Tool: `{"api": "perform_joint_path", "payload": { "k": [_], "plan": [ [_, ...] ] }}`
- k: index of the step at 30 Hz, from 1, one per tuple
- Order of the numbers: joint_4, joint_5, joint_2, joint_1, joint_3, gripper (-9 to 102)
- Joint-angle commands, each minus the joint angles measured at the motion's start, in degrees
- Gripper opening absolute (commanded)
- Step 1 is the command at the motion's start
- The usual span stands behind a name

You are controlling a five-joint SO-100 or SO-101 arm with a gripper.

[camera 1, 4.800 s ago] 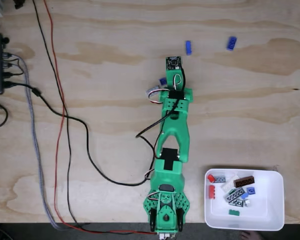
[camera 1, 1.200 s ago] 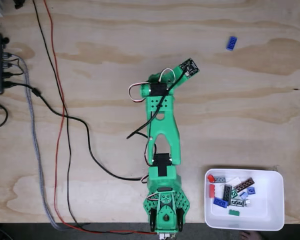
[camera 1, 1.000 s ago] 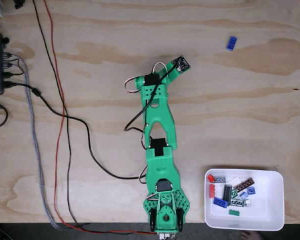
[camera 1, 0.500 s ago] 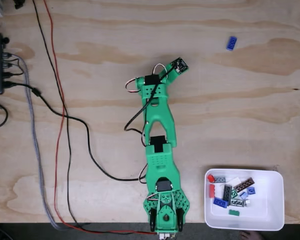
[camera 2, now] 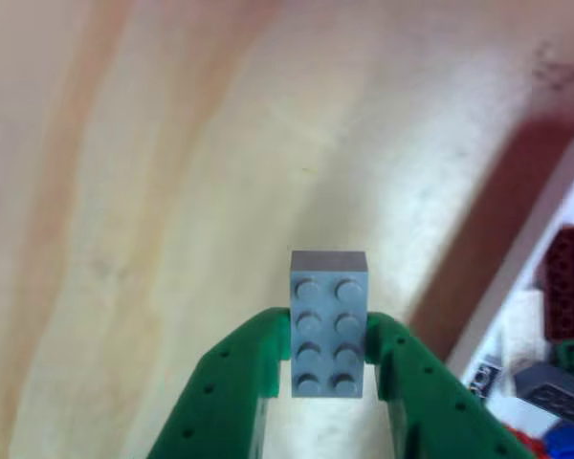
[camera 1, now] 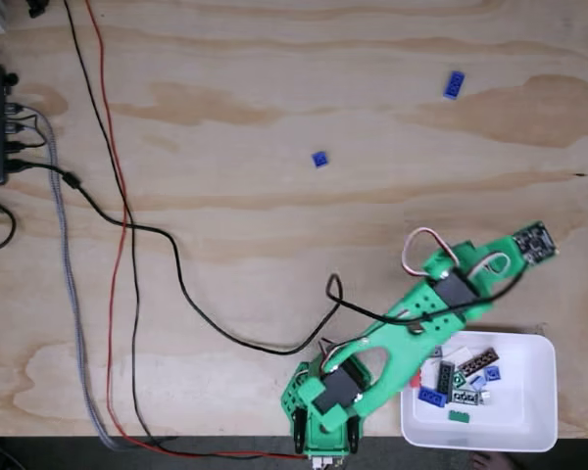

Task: Put all lego bricks in the bin.

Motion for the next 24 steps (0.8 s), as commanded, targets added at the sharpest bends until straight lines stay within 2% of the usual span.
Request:
{"api": "perform_joint_path", "payload": {
  "k": [1, 6, 10, 13, 15, 18, 20, 24],
  "plan": [
    [-5.27, -16.88, 3.25, 21.36, 4.92, 0],
    [-8.96, -29.88, 6.33, 33.75, 14.68, 0],
    [-13.36, -33.57, 8.96, 37.35, 22.41, 0],
    [-9.84, -30.59, 8.88, 34.45, 20.74, 24],
    [-4.31, -27.51, 8.88, 31.64, 16.52, 31],
    [4.92, -23.12, 8.26, 24.79, 9.32, 33],
    [8.7, -12.74, 5.54, 13.01, 3.6, 32],
    [-0.18, 16.26, -4.57, -18.98, -3.96, 26]
  ]
}}
